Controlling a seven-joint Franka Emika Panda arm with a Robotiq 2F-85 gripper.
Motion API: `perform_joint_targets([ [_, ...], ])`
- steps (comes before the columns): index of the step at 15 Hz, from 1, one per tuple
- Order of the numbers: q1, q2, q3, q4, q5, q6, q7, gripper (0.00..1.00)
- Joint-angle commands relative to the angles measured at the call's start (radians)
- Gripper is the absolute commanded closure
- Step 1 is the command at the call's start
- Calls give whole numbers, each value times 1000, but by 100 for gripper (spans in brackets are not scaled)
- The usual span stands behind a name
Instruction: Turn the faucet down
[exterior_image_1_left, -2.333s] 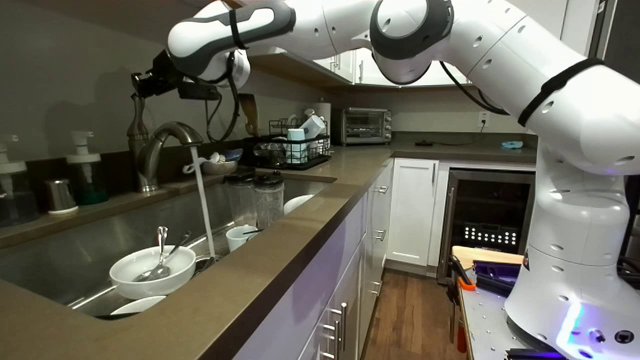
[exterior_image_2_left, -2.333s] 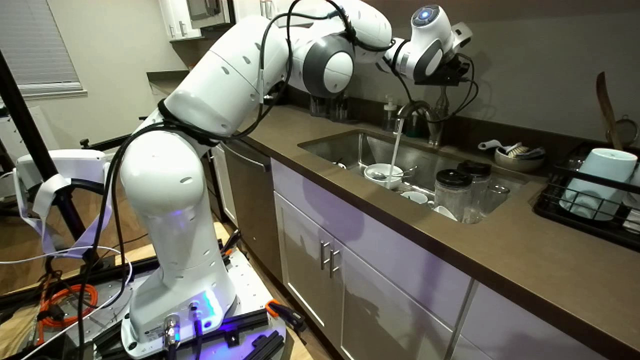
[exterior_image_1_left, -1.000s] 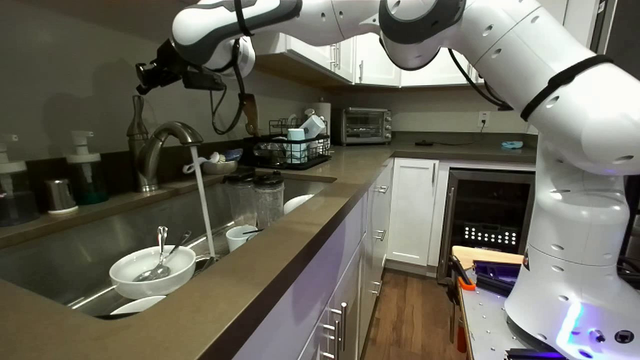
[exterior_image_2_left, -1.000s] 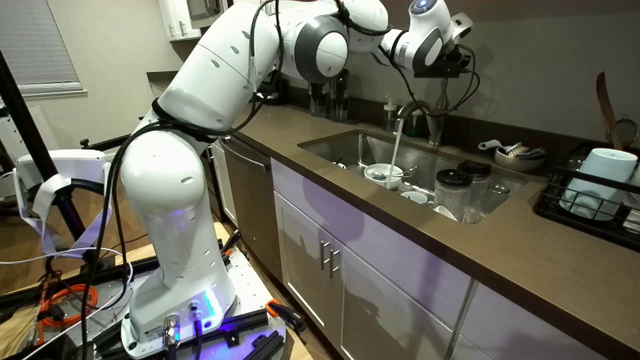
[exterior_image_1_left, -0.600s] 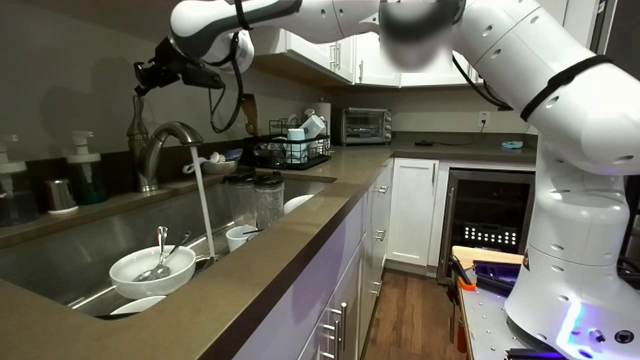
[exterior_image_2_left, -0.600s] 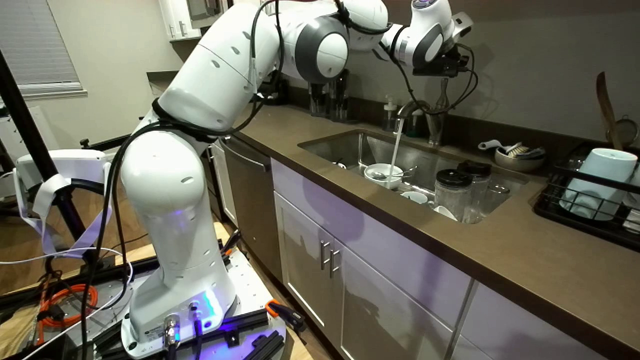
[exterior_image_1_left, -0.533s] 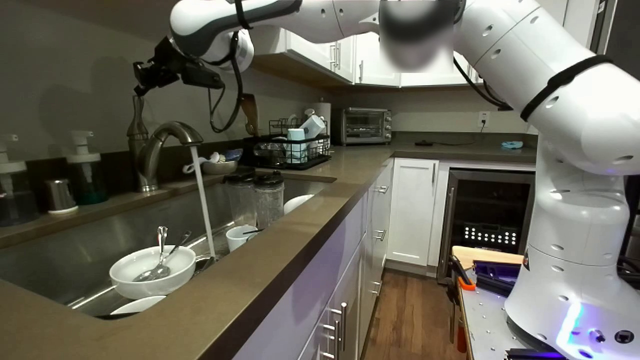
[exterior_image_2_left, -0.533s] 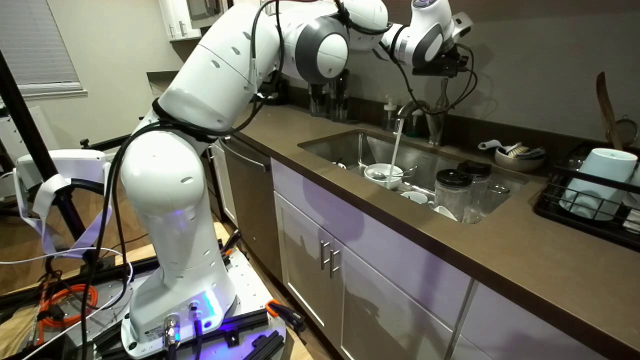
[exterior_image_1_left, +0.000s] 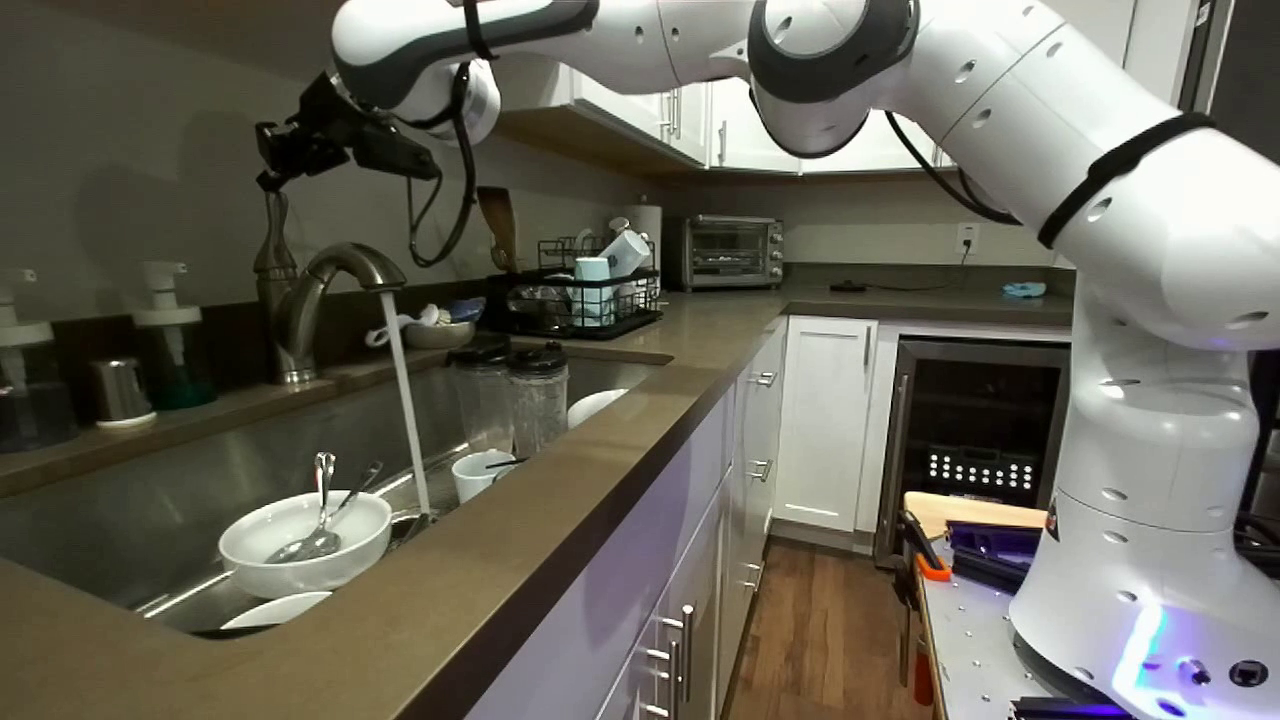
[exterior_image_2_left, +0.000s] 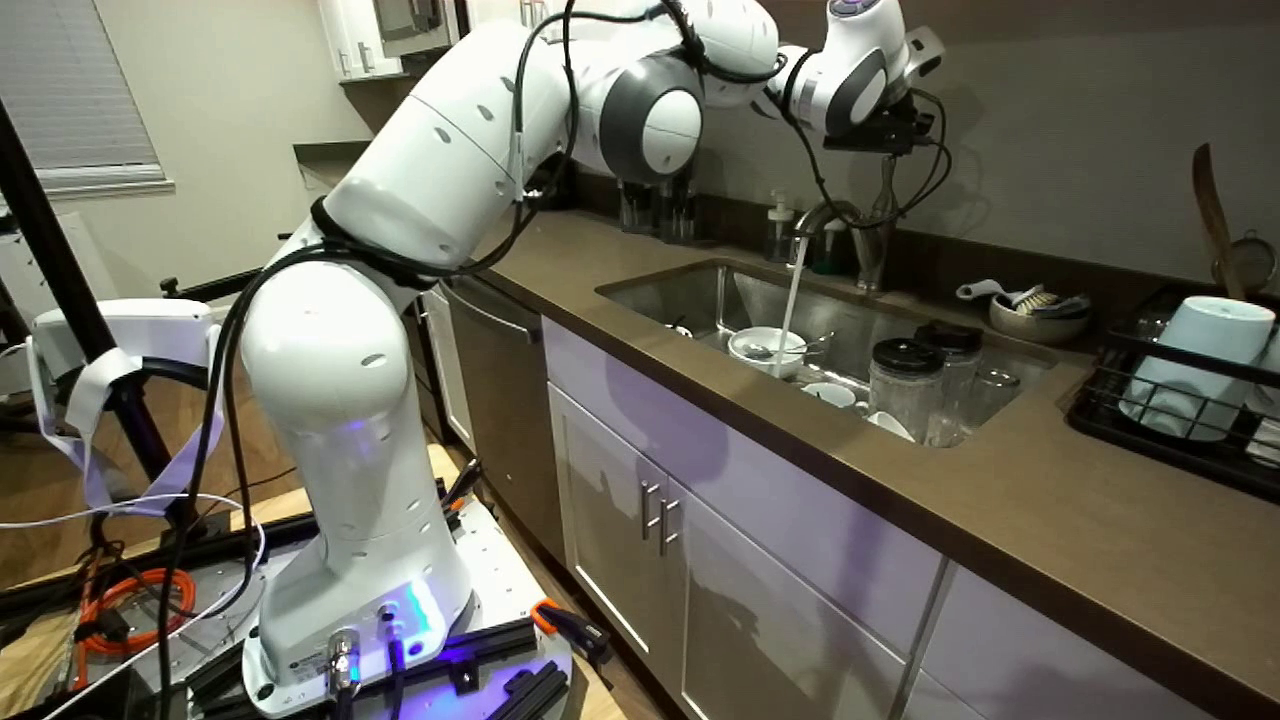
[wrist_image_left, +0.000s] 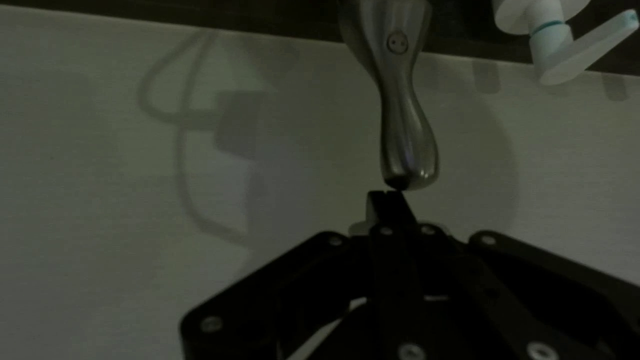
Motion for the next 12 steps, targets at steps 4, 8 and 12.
perform_joint_targets([
  [4, -11, 72, 39, 119, 13, -68, -38, 98],
  [8, -10, 80, 35, 139, 5, -103, -30, 98],
  [12, -17, 61, 40, 131, 9, -165, -34, 98],
])
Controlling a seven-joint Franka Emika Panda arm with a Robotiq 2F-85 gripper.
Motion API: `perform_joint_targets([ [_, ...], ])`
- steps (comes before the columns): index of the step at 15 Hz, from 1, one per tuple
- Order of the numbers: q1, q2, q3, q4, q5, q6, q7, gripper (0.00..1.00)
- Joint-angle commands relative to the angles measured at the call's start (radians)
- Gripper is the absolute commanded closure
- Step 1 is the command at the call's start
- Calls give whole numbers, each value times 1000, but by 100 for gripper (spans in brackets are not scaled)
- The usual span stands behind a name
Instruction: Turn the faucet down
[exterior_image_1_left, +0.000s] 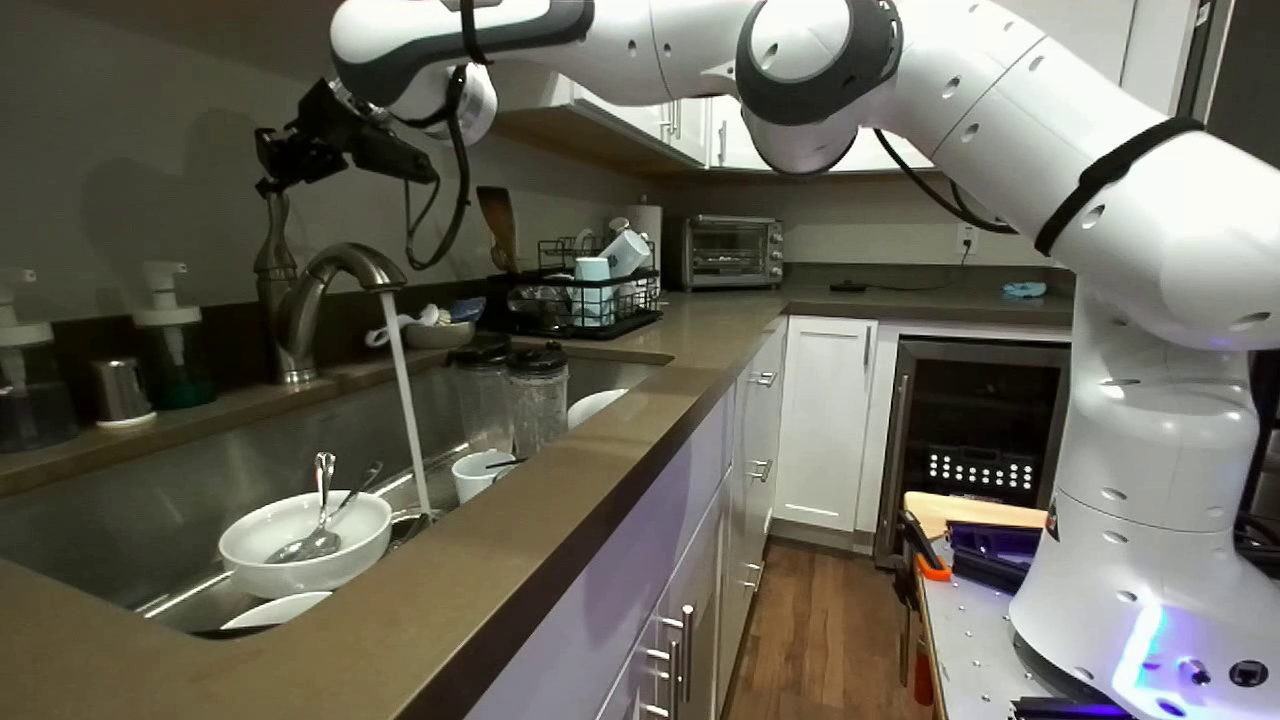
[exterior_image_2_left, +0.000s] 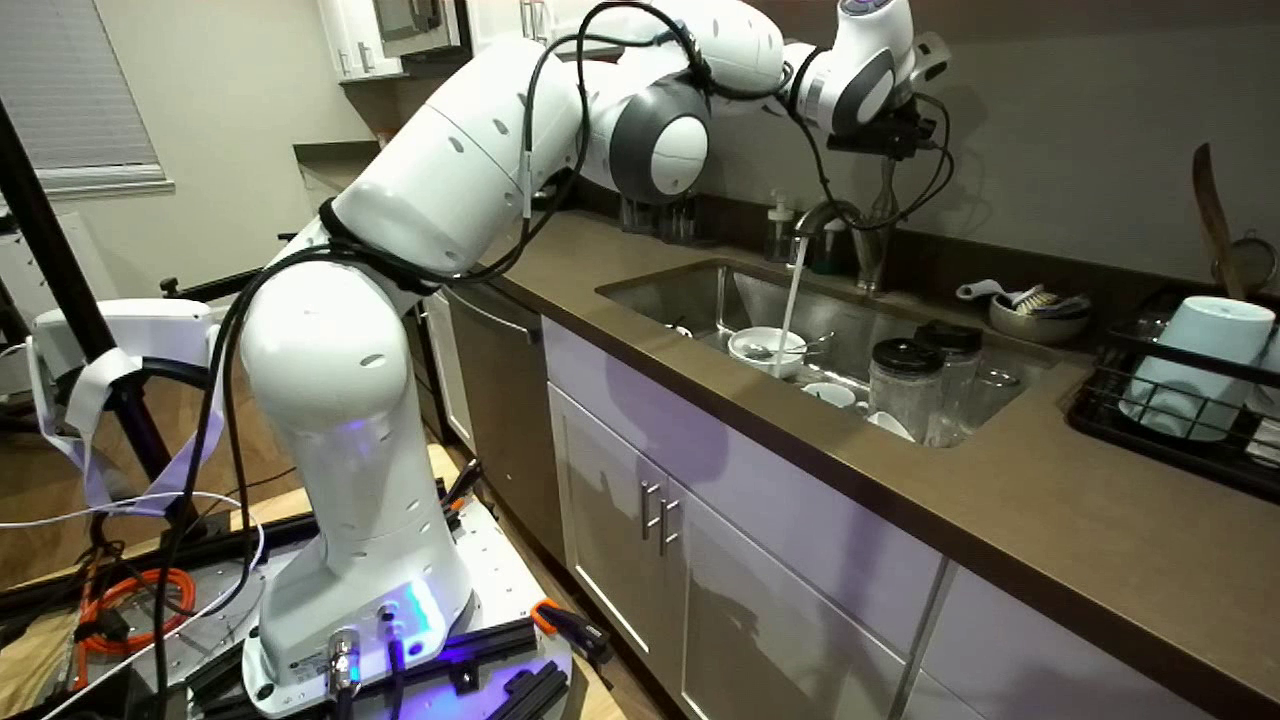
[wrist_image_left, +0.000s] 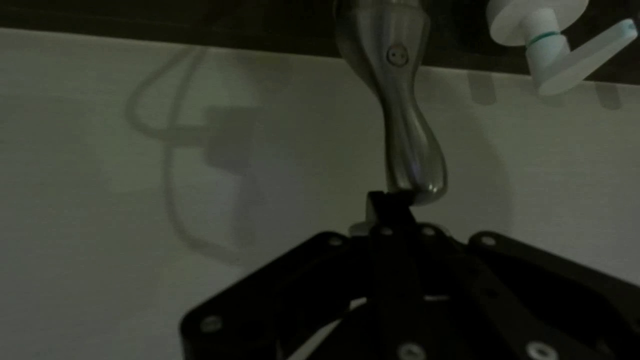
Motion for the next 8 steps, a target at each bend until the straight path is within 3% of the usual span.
perform_joint_targets([
  [1, -13, -1, 19, 24, 9, -81, -30, 98],
  [8, -25, -1, 38, 24, 20, -106, -34, 98],
])
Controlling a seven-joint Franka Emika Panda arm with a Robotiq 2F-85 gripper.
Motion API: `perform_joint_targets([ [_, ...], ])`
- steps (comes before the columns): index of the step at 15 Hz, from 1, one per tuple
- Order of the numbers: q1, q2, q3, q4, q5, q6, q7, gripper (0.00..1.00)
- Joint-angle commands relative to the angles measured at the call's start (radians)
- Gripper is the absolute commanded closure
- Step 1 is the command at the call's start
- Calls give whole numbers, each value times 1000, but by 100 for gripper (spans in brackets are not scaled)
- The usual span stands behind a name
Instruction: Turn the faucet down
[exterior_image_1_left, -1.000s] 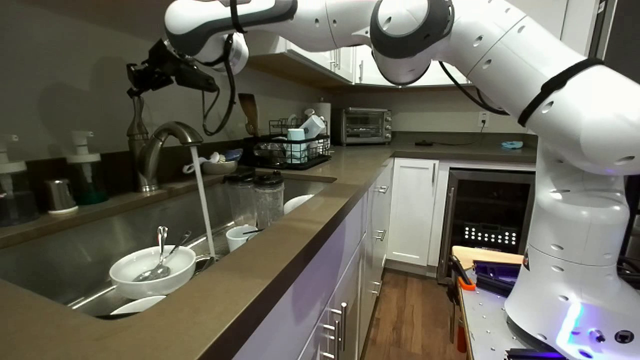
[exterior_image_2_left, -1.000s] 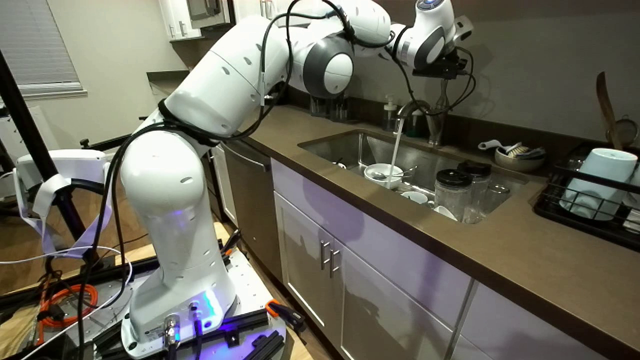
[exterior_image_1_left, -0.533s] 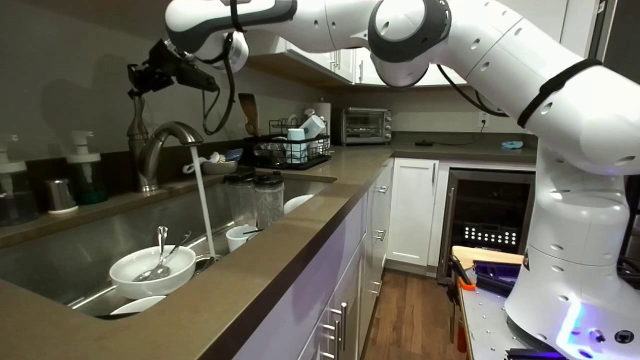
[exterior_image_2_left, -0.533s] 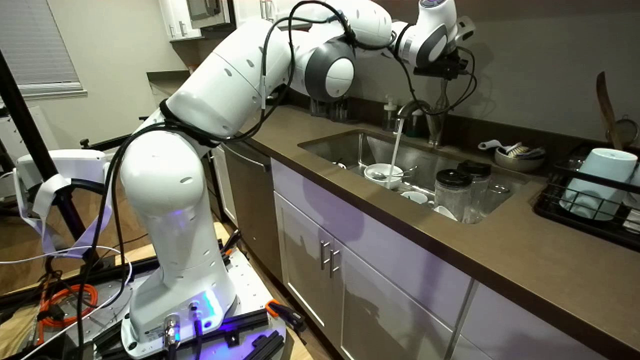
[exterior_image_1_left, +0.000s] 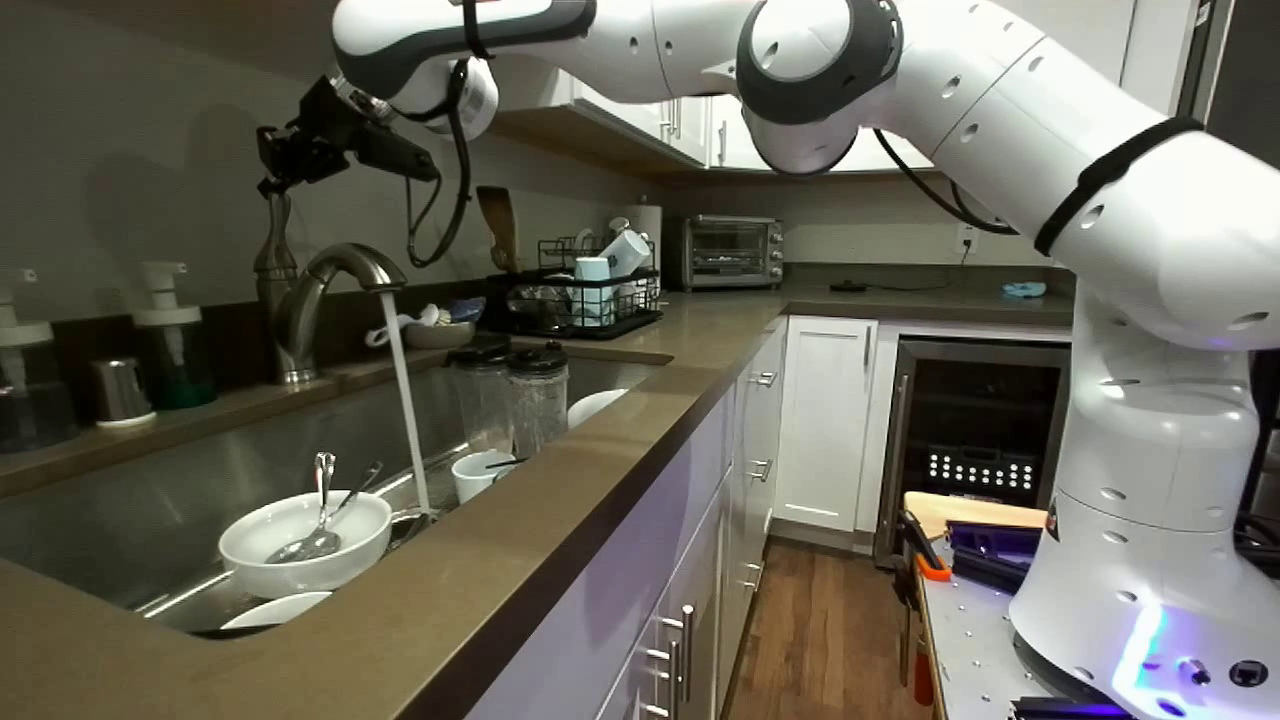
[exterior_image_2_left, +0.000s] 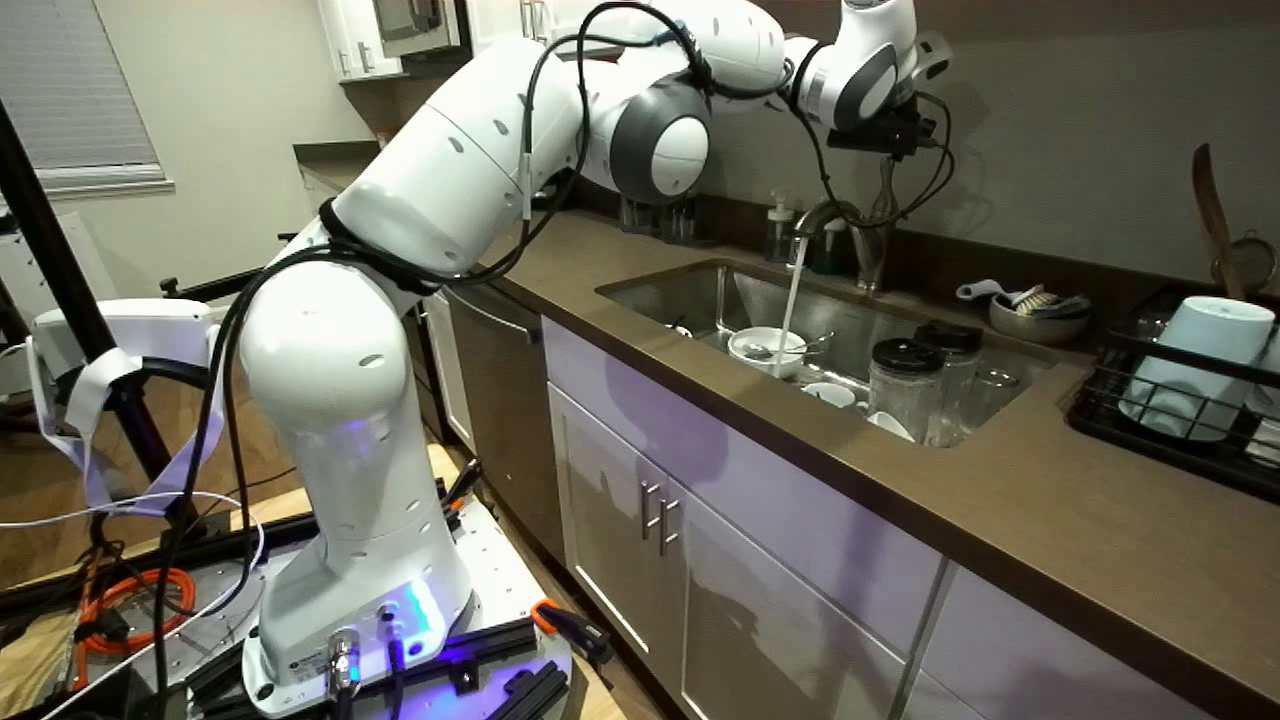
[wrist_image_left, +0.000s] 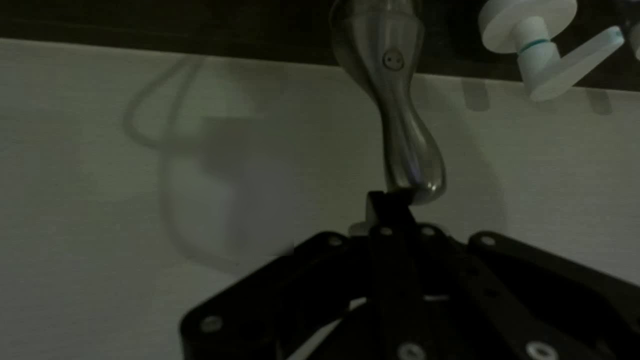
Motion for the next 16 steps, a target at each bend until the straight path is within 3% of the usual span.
perform_joint_targets([
  [1, -21, 0, 31, 12, 20, -68, -34, 98],
  [16, -51, -1, 81, -34, 19, -32, -22, 98],
])
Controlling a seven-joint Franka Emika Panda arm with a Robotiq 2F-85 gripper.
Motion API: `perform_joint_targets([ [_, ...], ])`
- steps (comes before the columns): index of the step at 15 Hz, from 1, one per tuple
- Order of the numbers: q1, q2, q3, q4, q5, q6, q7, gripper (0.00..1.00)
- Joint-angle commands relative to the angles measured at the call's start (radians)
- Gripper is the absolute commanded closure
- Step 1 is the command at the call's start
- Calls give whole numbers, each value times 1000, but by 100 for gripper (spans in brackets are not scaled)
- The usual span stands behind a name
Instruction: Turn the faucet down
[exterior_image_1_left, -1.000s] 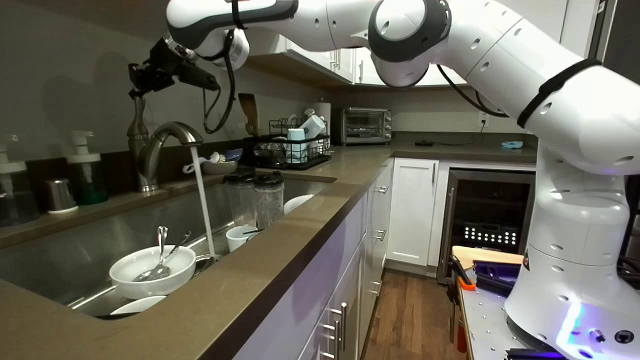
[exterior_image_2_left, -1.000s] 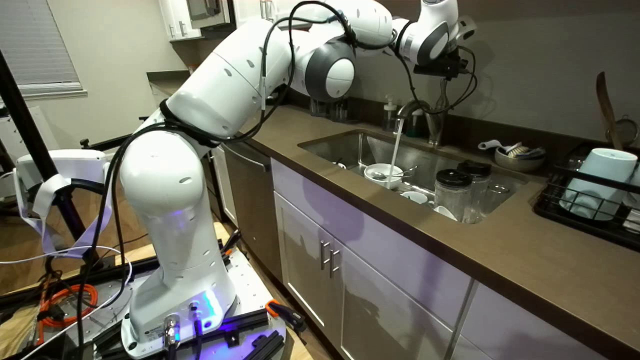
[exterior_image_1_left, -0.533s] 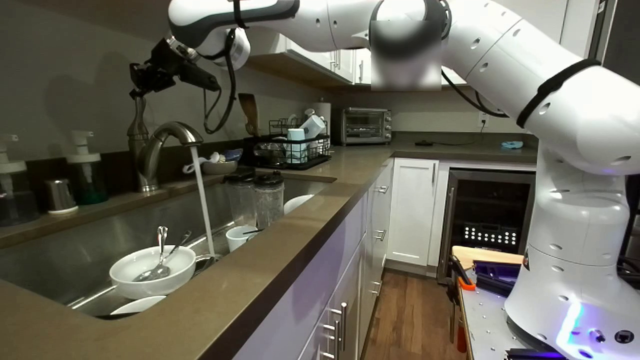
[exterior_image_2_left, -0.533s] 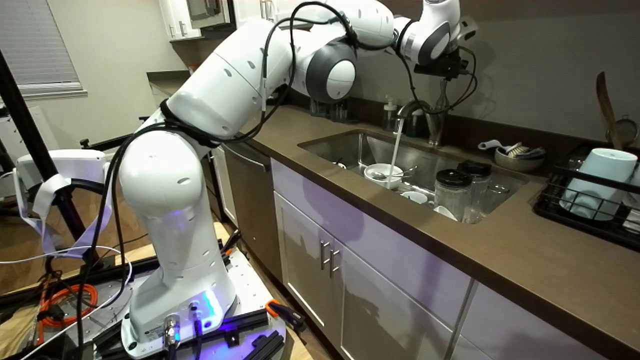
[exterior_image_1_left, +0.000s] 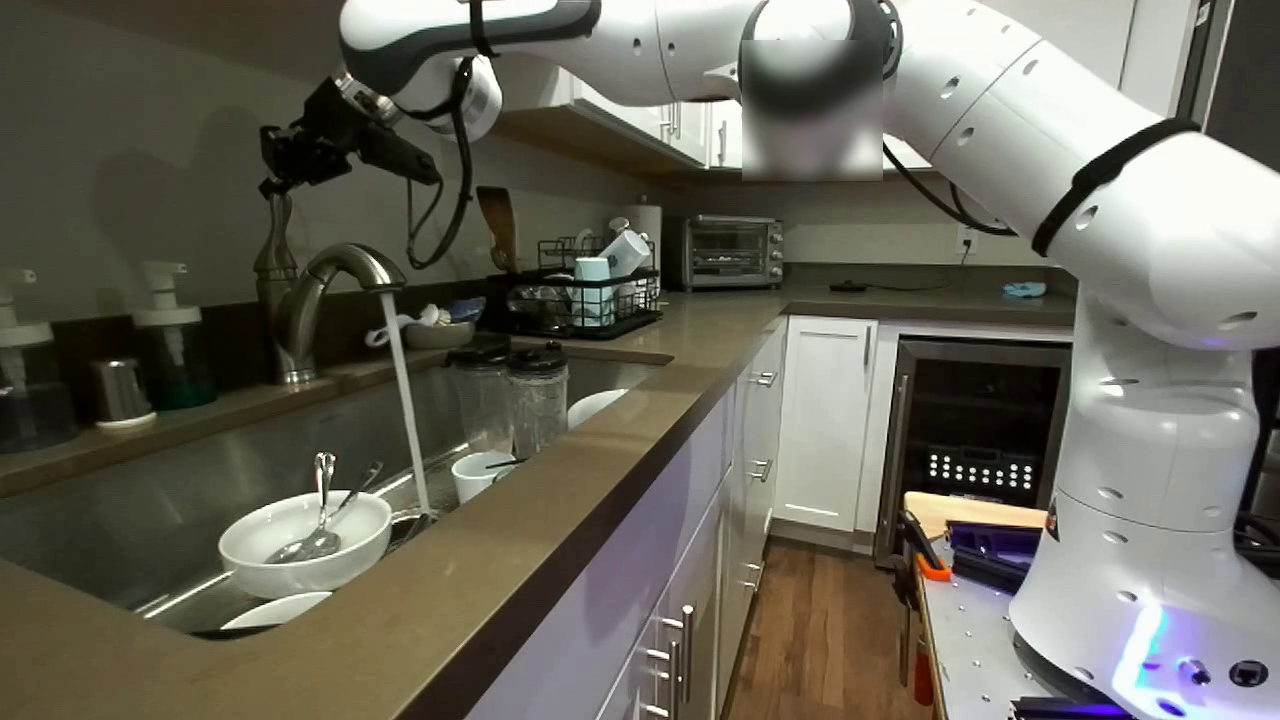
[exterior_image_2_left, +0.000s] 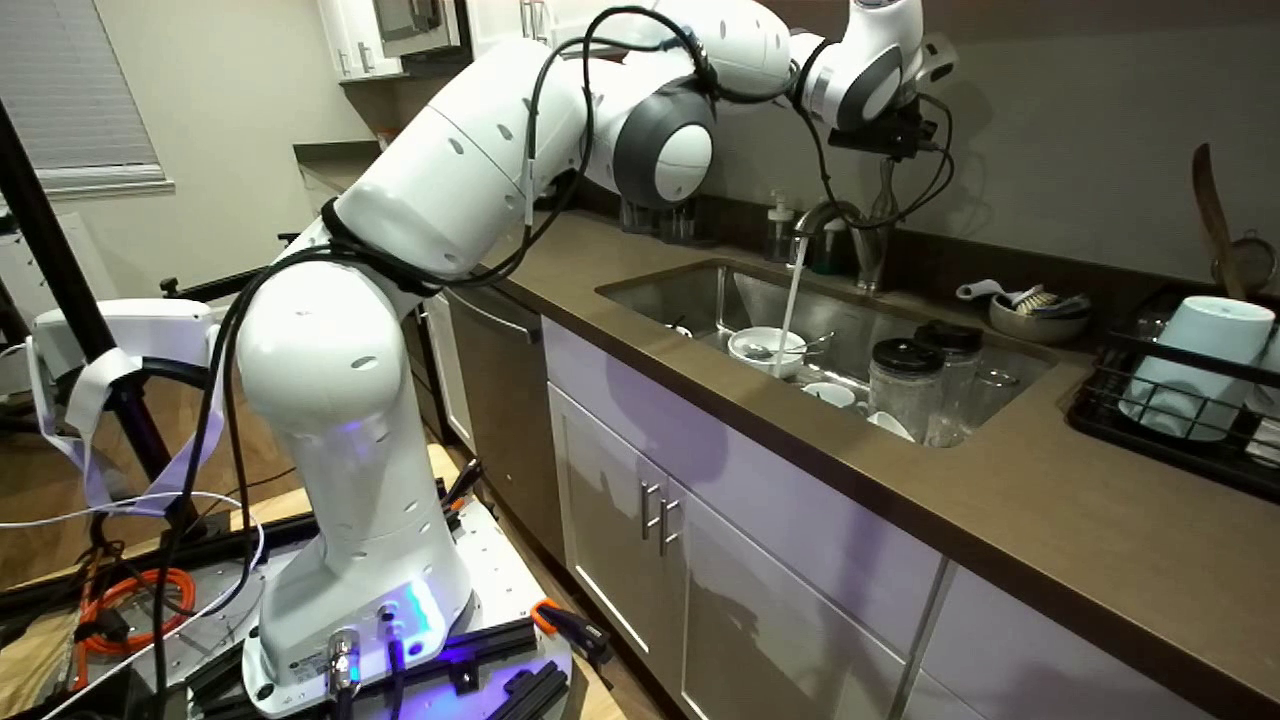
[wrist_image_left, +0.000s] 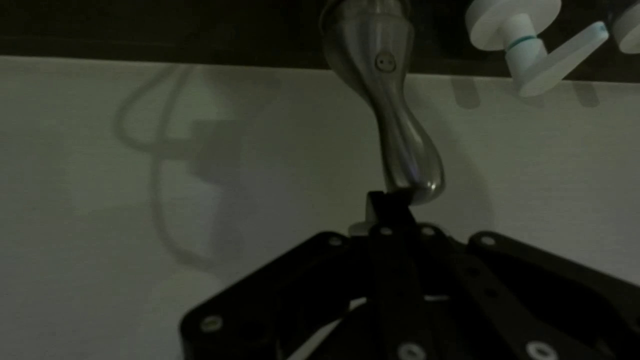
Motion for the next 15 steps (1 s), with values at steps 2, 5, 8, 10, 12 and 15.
perform_joint_targets([
  [2, -14, -11, 18, -44, 14, -13, -18, 98],
  [5, -14, -21, 16, -65, 12, 2, -15, 98],
  [8, -17, -34, 16, -95, 14, 25, -13, 98],
  [10, -20, -44, 17, -119, 15, 40, -13, 98],
  [12, -24, -58, 18, -149, 16, 59, -12, 98],
  [15, -31, -90, 15, -215, 16, 95, -5, 98],
])
